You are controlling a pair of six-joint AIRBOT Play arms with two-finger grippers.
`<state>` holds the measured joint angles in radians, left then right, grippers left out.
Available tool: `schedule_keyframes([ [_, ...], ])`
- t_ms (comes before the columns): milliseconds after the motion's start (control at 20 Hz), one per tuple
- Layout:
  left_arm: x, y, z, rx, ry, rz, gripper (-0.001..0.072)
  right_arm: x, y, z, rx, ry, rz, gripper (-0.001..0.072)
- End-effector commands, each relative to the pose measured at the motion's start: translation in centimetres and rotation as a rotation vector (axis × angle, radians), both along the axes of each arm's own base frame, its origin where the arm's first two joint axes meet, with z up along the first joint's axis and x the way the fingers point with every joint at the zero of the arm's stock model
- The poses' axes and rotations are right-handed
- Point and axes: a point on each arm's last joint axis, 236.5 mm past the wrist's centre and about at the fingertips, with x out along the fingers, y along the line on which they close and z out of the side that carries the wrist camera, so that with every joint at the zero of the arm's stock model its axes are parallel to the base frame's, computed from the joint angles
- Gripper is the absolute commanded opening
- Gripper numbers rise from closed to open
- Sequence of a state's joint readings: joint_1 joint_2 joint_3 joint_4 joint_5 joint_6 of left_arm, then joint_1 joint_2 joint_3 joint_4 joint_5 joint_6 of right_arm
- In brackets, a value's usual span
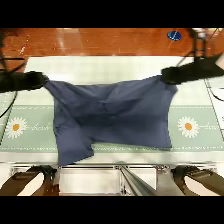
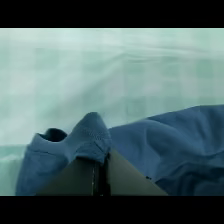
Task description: Fold the shirts.
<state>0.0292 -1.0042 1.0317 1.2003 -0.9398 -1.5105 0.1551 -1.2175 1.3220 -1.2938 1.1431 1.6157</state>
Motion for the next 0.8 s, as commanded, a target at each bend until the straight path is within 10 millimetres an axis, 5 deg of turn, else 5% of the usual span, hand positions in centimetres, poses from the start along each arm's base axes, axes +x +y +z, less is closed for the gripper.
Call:
schedule_keyframes([
  [0,6.5,-0.6,-6.7,-0.123,0.072,0.094,0.0023,7.4,0.3,-5.7,0.159,0.07,-0.088,0.0023],
  [150,10.4,-1.5,-8.3,-0.166,0.127,0.075,0.0074,11.5,0.2,-7.1,0.335,0.101,-0.194,0.0052],
  [250,11.3,-1.8,-8.6,-0.165,0.182,0.032,0.0502,12.8,-1.1,-7.2,0.425,0.119,-0.264,0.0411],
  [300,11.0,-1.1,-8.6,-0.146,0.226,0.009,0.0508,12.4,-2.5,-7.1,0.432,0.139,-0.279,0.0406],
  [450,8.5,4.3,-7.8,-0.062,0.309,-0.013,0.0508,6.6,-8.8,-7.6,0.263,0.286,-0.228,0.0406],
  [600,2.5,9.8,-9.0,-0.133,0.475,0.046,0.0508,-1.6,-17.6,-8.5,-0.089,0.407,-0.321,0.0406],
  [650,-0.9,9.9,-10.5,-0.21,0.557,0.069,0.0507,-3.7,-18.5,-9.0,-0.09,0.398,-0.389,0.0406],
  [750,-6.2,8.6,-13.5,-0.377,0.615,0.135,0.0507,-7.1,-17.0,-10.7,0.033,0.354,-0.473,0.0406],
])
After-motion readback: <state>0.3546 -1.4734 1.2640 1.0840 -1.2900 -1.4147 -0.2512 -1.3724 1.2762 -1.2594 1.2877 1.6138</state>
